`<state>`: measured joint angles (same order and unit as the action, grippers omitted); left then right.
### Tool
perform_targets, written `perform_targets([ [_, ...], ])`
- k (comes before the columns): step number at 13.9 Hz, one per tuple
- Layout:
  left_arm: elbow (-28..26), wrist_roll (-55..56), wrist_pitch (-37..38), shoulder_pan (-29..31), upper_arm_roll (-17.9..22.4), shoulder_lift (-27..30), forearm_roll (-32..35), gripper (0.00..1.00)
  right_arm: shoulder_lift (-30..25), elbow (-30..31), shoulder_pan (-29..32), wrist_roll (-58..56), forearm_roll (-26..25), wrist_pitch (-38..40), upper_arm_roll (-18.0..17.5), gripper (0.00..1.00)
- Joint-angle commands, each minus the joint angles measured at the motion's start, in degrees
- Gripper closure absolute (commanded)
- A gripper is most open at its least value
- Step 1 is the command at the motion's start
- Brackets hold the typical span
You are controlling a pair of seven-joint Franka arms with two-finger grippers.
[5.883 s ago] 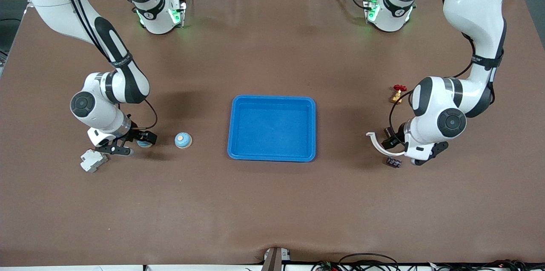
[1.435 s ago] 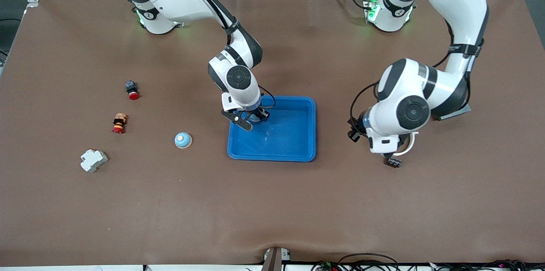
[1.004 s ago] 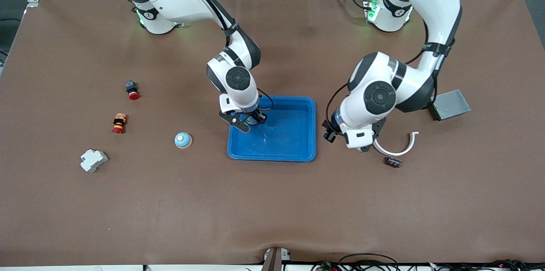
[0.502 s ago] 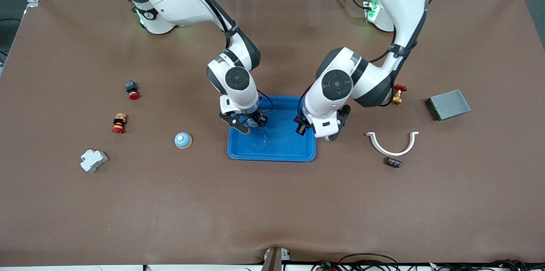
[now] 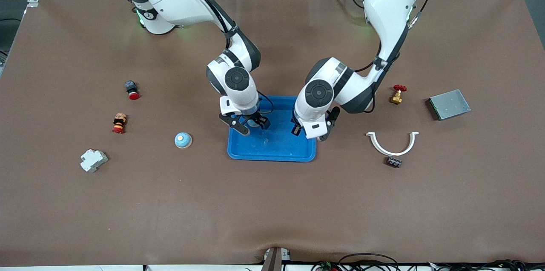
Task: Place electrolytic capacitor and blue bell in tray
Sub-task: 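Release the bell in the tray while the left gripper lowers the capacitor inside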
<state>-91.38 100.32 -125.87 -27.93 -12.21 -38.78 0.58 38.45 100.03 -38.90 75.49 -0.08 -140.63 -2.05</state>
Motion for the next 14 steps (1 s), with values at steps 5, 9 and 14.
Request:
perform_targets([
  [5, -1.69, 3.48, -0.42, -2.39, 0.69, -1.56, 2.06, 1.00, -7.76, 0.34, 7.15, -19.74, -0.53, 11.78, 0.21, 0.00],
  [9, -2.39, 3.48, -0.42, -2.74, 0.78, -1.74, 2.06, 1.00, -10.32, 2.26, 11.82, -29.94, -0.62, 12.66, 0.30, 0.00],
  [14, -2.39, 3.48, -0.42, -2.74, 0.78, -3.05, 3.20, 1.00, -13.48, 7.01, 16.91, -40.05, -0.80, 11.69, 0.38, 0.00],
])
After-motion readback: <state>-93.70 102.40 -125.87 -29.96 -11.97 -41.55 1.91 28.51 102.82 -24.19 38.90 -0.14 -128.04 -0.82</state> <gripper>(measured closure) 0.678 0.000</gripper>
